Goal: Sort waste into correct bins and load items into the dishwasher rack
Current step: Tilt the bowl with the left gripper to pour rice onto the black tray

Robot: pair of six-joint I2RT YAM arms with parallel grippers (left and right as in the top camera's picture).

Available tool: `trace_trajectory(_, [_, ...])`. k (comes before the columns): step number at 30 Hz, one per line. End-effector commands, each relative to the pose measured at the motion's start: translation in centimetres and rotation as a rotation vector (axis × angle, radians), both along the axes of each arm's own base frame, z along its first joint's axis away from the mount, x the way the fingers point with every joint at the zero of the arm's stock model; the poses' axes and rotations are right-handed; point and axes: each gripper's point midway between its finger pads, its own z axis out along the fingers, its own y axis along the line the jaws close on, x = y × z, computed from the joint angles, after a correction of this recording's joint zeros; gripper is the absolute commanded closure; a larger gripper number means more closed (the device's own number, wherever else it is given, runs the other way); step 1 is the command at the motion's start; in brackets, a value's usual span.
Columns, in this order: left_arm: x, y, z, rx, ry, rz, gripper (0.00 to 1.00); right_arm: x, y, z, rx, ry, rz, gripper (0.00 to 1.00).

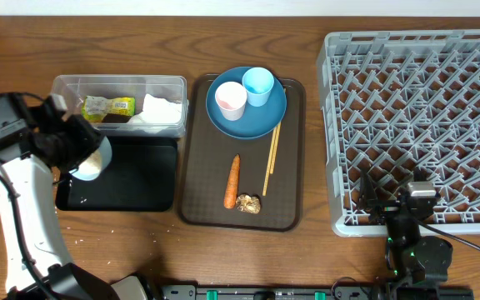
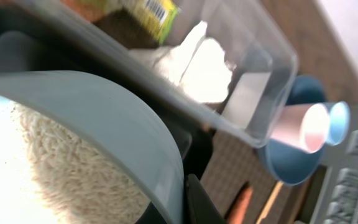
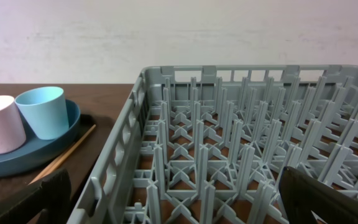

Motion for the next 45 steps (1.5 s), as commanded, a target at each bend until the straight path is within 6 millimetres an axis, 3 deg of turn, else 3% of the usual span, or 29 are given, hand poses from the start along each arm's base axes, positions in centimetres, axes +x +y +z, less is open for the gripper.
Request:
trace_trajectory(1, [0.1, -0.7, -0.1, -0.084, -0.063, -0.041, 0.94, 0.0, 0.0, -0.1, -0.015, 0.002, 0.004, 0.01])
trace_trajectory(6, [-0.1, -0.2, -2.4, -0.094, -0.076, -0.025, 0.94, 0.0, 0.0, -0.1, -0.015, 0.002, 0.004, 0.01])
trace_trajectory(11, [0.3, -1.3, -3.7, -0.139, -0.151, -0.065, 0.94, 0.0, 0.0, -0.1, -0.015, 0.002, 0.004, 0.01])
trace_trajectory(19, [0.0, -1.2, -4.0, -0.203, -0.216, -0.066, 0.94, 0.0, 0.0, -0.1, -0.015, 0.002, 0.004, 0.01])
trace_trajectory(26, [-0.4, -1.0, -2.2, -0.301, -0.309, -0.081, 0.94, 0.0, 0.0, -0.1, -0.015, 0.002, 0.004, 0.01])
trace_trajectory(34, [-1.5, -0.8, -3.6, -0.307, -0.296, -0.069, 0.94, 0.0, 0.0, -0.1, -0.015, 0.002, 0.004, 0.01])
trace_trajectory(45, [-1.7, 0.8, -3.3, -0.282, -0.331, -0.042, 0.94, 0.0, 0.0, -0.1, -0.015, 0.002, 0.004, 0.01])
